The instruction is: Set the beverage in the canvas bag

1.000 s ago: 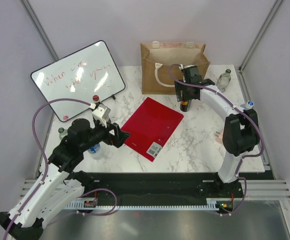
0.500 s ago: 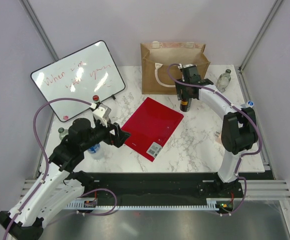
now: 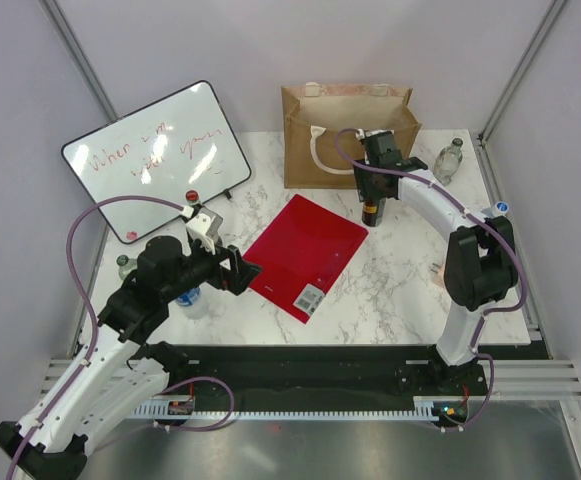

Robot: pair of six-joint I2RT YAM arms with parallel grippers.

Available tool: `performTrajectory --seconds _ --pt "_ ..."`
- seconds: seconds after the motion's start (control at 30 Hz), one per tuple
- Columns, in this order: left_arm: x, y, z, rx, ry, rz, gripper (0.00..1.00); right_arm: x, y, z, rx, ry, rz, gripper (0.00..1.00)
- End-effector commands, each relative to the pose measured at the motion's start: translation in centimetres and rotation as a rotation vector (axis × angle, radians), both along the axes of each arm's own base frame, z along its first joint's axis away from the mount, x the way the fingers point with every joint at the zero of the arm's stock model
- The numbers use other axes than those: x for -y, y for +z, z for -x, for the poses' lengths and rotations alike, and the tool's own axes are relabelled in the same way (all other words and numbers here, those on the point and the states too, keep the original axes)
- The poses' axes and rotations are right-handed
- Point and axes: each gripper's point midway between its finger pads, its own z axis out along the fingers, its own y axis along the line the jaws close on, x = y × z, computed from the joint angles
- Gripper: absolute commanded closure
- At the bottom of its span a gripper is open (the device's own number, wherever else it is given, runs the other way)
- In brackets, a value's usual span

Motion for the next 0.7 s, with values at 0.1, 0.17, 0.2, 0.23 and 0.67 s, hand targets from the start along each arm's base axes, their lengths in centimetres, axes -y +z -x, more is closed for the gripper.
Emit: performTrajectory --seconds 0.1,0.17,0.2,0.23,0.67 --pt "0.3 0.8 -0.1 0.033 -0.017 0.010 0.00 0.3 9.0 1.9 0.113 -0.022 -0.045 1.00" --pt "0.3 0.9 -0.1 0.036 -0.019 0.012 0.00 0.1 10.9 2.5 0.120 -0.009 -0.059 1.00" --pt "0.4 0.8 -0.1 0.033 -0.018 0.012 0.00 0.1 11.9 2.7 0.132 -0.009 -0.064 1.00" --pt "0.4 0.8 0.0 0.033 -0.020 0.012 0.00 0.2 12.6 3.1 0.132 -0.011 -0.062 1.00" --pt "0.4 0.9 0.0 0.033 -0.025 0.013 0.00 -1.6 32.7 -0.9 0.617 -0.006 -0.234 1.00"
